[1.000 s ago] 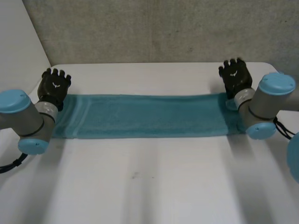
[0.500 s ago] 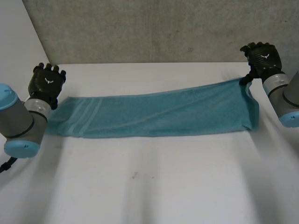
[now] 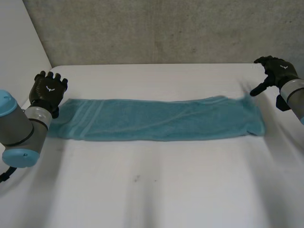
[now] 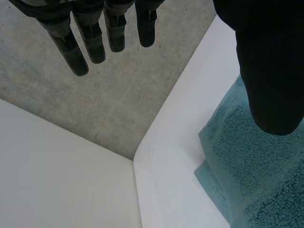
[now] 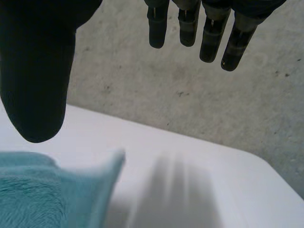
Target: Fold the laundry
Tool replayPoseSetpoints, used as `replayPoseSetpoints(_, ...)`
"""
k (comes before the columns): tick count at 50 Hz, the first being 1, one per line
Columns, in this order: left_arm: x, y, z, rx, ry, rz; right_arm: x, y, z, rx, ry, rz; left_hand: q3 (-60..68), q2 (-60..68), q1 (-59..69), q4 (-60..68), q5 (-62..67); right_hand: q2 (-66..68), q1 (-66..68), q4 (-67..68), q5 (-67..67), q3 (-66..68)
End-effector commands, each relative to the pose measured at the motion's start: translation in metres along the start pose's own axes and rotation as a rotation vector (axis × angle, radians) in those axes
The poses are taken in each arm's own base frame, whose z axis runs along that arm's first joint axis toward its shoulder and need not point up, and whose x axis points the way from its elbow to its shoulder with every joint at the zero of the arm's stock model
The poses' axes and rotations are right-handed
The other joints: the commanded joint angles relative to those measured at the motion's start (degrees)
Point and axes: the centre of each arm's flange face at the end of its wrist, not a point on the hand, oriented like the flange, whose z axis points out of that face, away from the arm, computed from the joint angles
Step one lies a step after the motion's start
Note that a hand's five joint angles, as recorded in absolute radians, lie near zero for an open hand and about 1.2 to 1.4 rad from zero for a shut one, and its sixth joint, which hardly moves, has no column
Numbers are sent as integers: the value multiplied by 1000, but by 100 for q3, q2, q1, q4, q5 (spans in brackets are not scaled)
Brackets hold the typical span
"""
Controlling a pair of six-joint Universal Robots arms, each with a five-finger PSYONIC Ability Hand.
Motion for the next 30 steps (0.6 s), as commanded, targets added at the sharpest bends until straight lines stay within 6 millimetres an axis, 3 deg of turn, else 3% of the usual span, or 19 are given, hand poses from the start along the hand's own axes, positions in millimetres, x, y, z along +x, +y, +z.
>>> replayPoseSetpoints(1,-1,-2,-2,2,-1,0,-8,-16,-10,23,-3,-167,-240,-179,-137,-166,-200,-268,-186,-328,-352,-239)
replayPoseSetpoints(4,-1,-2,-4,0,1,0,-8,-28,-14,63,12,-293,-240,-179,-137,-166,-200,-268,-186,-328,-352,-239)
replayPoseSetpoints(10,0,-2,-9,-8,8,-3,-9,-13,-21,13,22,-434,-256,-195,-153,-183,-216,-268,-186,-328,-352,-239)
replayPoseSetpoints(12,-1,-3,-11,-9,9,-3,-16,-7,-35,-35,4,-423,-256,-196,-153,-183,-216,695,777,634,611,724)
replayPoseSetpoints(18,-6,-9,-23,-9,5,-7,-26,-13,-65,-73,-6,-418,-223,-162,-120,-149,-183,901,983,841,817,930)
replayPoseSetpoints(21,-7,-12,-29,-9,7,-21,-30,8,-89,-164,-23,-396,-239,-179,-136,-166,-199,1706,1788,1645,1622,1735)
replayPoseSetpoints(30,-5,-14,-40,-23,24,-126,-32,35,-97,-212,-36,-385,-240,-179,-137,-166,-200,2280,2362,2220,2196,2309)
